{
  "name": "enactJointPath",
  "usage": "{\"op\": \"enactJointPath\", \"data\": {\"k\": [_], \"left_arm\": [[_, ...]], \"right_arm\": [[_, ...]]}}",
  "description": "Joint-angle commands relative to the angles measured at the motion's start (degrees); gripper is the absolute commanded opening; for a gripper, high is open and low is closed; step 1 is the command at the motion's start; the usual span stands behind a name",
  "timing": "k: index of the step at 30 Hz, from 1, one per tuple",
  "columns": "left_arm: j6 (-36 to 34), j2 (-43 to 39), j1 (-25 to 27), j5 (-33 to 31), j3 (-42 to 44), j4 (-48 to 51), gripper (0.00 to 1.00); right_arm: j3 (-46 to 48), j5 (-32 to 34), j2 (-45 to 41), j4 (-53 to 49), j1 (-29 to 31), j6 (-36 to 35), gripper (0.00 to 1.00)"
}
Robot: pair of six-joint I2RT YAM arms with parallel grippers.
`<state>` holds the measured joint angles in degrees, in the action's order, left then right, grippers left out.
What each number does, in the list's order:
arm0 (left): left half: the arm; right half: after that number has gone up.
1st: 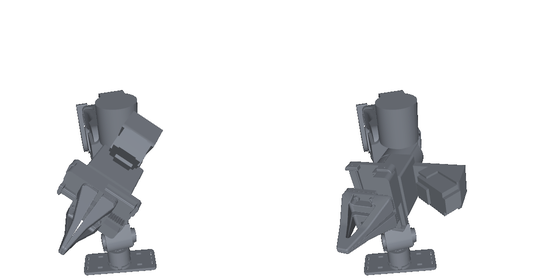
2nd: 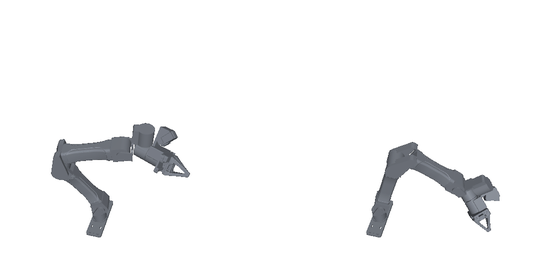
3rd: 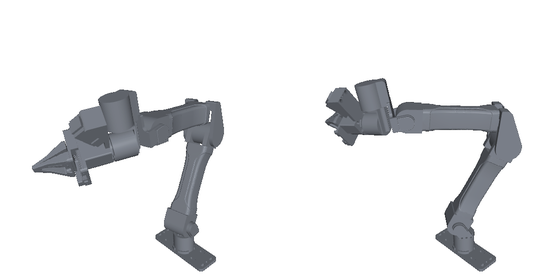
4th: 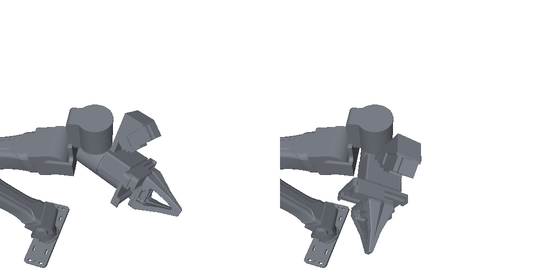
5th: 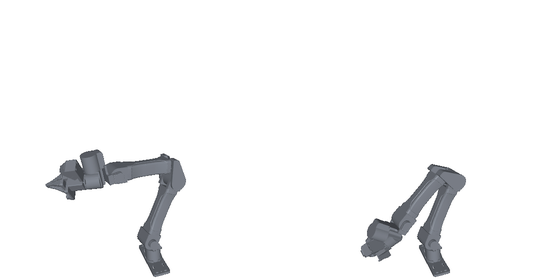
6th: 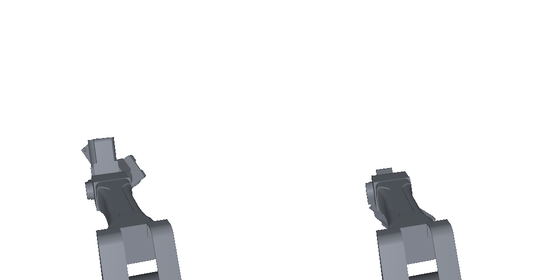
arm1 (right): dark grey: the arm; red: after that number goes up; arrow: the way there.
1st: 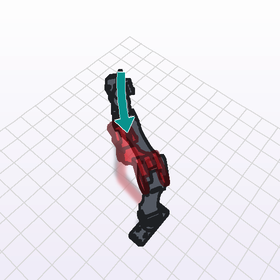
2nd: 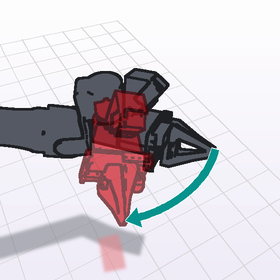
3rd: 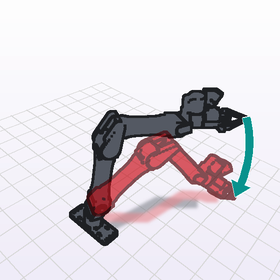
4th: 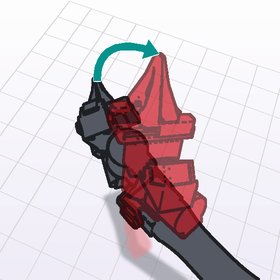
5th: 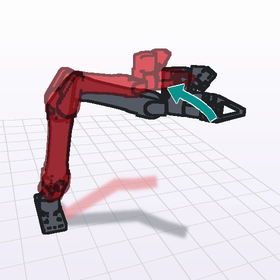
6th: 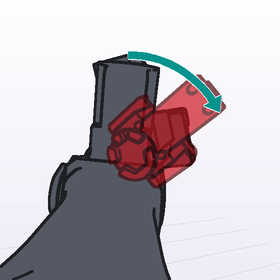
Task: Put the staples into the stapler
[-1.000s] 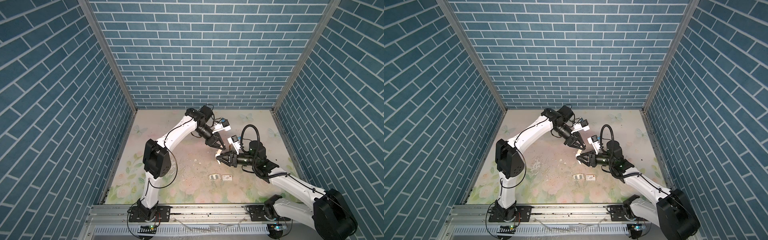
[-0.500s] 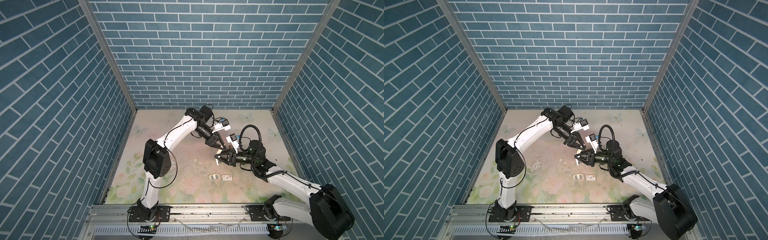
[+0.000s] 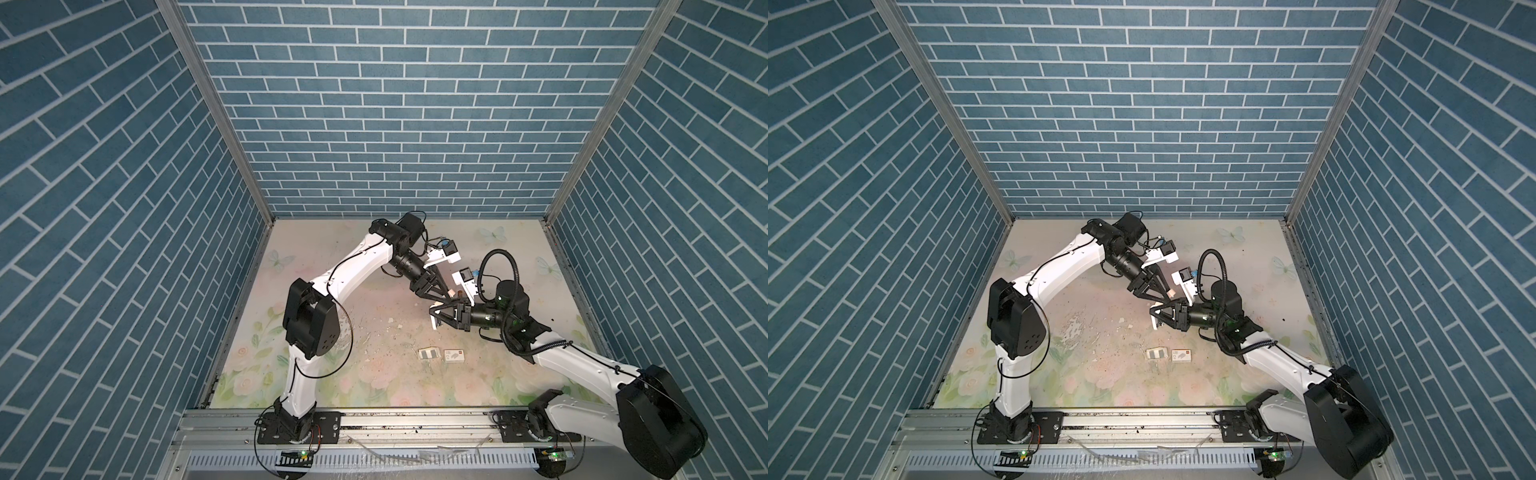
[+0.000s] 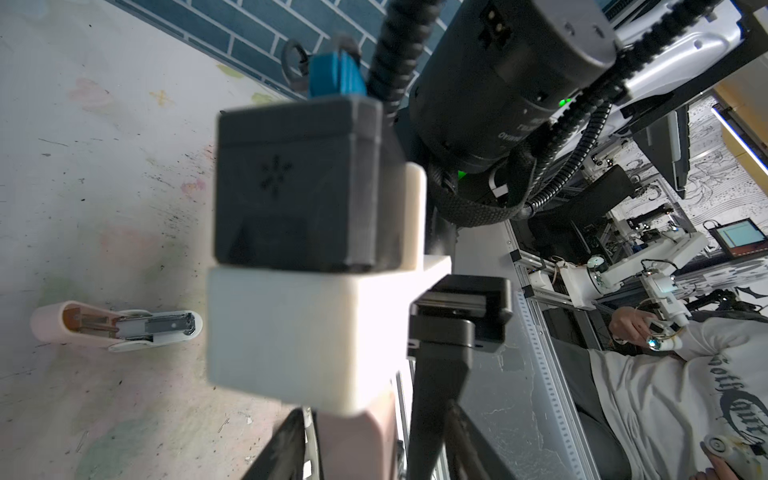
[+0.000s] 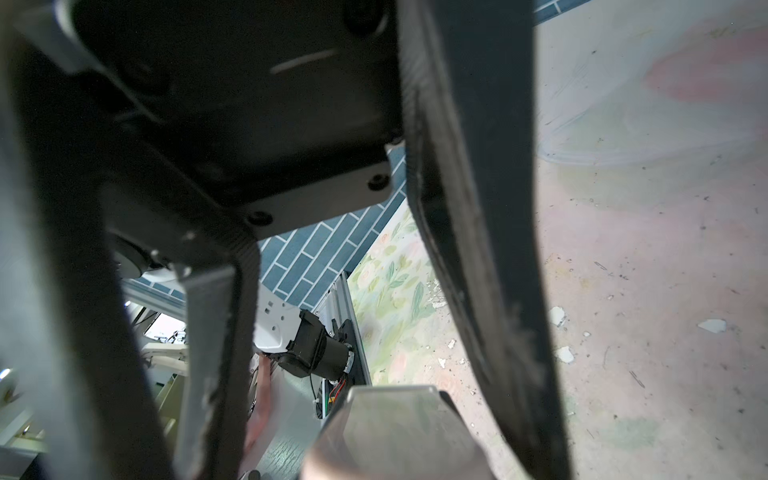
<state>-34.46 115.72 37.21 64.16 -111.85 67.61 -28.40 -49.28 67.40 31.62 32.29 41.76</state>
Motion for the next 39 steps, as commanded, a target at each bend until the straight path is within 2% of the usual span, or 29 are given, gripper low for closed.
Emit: {"op": "enactJointPath", "data": {"k": [1,4,7,11,14,18,23,26,39], "left_arm": [[0.46,-3.25,-0.15,-3.15,1.26,-1.72,0.58],[1.94,-4.72,-2.23,-6.34,2.82,-3.78,0.61],[5.51,-7.29,-5.78,-11.72,7.07,-9.02,0.61],[11.75,-13.85,-9.86,-29.55,16.83,-21.44,0.61],[14.59,-18.68,-11.56,-42.55,22.80,-28.00,0.66],[14.65,-22.48,-12.03,-52.99,28.14,-31.99,0.72],[14.85,-24.65,-12.37,-55.73,32.42,-33.82,0.73],[14.99,-24.97,-12.76,-52.50,33.39,-33.09,0.73],[15.29,-24.08,-12.71,-46.85,34.50,-31.88,0.73]], "right_arm": [[-0.78,2.78,0.02,-0.42,-0.24,0.53,0.10],[-1.16,4.77,-0.71,-4.65,-0.25,-1.00,0.10],[-2.61,9.67,-1.88,-13.66,-0.21,-4.43,0.10],[-5.48,18.92,-2.01,-25.98,-0.05,-8.68,0.10],[-7.69,24.87,-0.01,-31.75,0.69,-10.61,0.10],[-12.36,32.62,5.32,-37.46,3.11,-13.05,0.10],[-17.97,42.19,13.55,-40.89,6.85,-13.61,0.10],[-19.93,46.01,17.24,-41.11,8.14,-13.12,0.11],[-28.74,52.17,29.98,-44.18,13.26,-11.62,0.13]]}}
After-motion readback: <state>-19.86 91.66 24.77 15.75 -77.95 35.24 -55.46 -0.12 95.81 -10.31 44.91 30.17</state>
